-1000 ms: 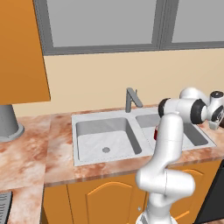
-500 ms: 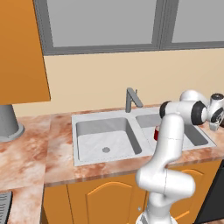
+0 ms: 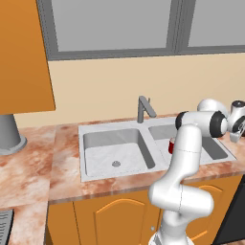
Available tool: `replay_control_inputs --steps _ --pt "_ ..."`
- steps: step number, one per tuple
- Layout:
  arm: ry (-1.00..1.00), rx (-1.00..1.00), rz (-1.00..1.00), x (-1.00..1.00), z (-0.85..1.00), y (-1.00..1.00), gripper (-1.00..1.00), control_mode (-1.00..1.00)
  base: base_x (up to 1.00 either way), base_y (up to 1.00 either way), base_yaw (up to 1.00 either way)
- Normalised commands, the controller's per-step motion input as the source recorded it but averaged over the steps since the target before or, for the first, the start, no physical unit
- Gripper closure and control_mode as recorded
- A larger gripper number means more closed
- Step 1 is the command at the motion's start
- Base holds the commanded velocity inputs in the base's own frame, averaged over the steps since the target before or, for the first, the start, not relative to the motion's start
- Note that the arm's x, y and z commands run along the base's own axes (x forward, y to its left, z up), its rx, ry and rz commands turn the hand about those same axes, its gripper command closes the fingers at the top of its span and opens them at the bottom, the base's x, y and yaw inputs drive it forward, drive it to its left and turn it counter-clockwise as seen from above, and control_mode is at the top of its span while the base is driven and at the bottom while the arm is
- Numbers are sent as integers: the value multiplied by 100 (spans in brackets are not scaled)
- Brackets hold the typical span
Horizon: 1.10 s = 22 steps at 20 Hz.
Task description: Pick the mug and place it in the sink. Pick the bowl and place it in the open cabinet and then close the cabinet.
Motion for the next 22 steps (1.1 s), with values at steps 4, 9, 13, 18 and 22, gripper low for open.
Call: replay_control_inputs --steps 4,9,13,18,22 --pt "0 0 0 -11 -1 3 100 -100 0 0 0" --pt "0 0 0 -31 32 8 100 -100 0 0 0" --pt "3 2 5 -33 59 68 100 -100 0 0 0" --pt "16 0 20 -18 74 94 100 -100 0 0 0" --pt "9 0 20 -20 78 64 100 -100 0 0 0"
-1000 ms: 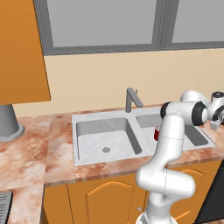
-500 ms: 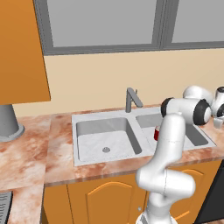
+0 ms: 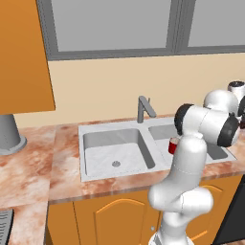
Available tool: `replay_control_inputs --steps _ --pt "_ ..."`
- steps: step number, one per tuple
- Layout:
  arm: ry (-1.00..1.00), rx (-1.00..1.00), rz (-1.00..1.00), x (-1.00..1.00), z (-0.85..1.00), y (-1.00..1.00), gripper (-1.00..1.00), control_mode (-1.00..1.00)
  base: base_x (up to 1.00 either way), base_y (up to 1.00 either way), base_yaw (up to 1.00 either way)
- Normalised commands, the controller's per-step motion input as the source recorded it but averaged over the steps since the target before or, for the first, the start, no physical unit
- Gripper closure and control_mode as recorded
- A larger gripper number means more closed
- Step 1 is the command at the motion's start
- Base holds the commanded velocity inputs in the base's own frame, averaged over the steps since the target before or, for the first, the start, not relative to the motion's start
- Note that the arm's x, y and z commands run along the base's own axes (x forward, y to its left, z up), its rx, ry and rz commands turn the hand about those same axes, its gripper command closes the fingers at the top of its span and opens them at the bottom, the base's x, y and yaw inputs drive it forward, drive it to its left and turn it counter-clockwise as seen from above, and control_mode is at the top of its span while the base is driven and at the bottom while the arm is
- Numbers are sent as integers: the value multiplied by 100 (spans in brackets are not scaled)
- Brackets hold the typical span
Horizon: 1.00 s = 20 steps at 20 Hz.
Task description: Pick the mug and place it in the sink. Pick the bowl and place it in the open cabinet and then close the cabinet.
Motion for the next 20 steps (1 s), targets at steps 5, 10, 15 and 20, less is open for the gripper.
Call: replay_control_inputs --steps 5,10,15,20 --pt "1 0 15 -34 65 35 100 -100 0 0 0" --pt "-1 4 8 -41 25 36 100 -100 0 0 0" --pt "3 19 8 -20 21 30 100 -100 0 0 0" --pt "1 19 9 -16 29 31 100 -100 0 0 0"
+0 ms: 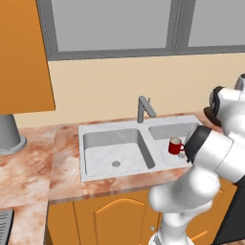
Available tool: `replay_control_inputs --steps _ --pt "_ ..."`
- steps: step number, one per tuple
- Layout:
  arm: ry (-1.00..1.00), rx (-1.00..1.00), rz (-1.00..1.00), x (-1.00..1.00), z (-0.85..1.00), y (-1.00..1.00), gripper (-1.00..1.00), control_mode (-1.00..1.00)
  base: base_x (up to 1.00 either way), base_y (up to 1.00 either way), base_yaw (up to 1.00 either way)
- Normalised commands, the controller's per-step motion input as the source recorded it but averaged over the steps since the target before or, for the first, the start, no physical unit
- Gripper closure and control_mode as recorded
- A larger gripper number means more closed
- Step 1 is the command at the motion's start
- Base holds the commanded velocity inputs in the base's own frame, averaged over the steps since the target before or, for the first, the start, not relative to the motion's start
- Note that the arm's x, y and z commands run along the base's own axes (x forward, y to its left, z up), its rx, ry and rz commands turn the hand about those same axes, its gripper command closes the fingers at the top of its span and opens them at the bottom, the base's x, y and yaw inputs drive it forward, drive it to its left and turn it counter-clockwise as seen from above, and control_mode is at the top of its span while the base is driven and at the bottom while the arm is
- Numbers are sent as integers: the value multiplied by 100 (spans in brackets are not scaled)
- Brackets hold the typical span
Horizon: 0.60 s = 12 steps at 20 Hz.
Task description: Pick the mug and place it in the sink. Pick the bowl and place it in the open cabinet and then close the cabinet.
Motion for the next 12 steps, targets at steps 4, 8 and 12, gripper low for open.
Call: replay_control_inputs --steps 4,8,12 --pt "1 9 10 -5 36 39 100 -100 0 0 0" --pt "0 1 8 -18 28 42 100 -100 0 0 0" --pt "-11 -4 4 -26 1 53 100 -100 0 0 0"
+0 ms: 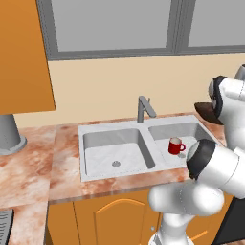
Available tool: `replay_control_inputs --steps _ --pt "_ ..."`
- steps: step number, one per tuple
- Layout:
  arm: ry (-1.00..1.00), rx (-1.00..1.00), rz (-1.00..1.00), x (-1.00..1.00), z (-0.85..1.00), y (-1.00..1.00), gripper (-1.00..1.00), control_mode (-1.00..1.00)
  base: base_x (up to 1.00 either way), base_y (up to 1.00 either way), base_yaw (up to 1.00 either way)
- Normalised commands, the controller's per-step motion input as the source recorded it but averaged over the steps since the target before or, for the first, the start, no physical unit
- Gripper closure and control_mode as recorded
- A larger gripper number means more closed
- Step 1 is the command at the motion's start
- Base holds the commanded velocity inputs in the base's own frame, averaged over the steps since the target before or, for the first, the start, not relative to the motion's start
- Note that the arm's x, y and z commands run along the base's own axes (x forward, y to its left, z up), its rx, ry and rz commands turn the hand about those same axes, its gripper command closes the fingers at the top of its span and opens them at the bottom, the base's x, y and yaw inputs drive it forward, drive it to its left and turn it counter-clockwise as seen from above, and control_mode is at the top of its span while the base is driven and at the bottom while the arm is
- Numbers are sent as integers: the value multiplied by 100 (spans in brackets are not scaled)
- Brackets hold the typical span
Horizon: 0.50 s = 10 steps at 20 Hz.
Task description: Pick the mug and place it in the sink. Pick the bowl and place it in the open cabinet and then close the cabinet.
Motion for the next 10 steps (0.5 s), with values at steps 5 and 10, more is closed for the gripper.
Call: replay_control_inputs --steps 5,10 --pt "-12 -8 0 -13 8 58 100 -100 0 0 0" --pt "-2 -1 0 -5 18 51 100 -100 0 0 0"
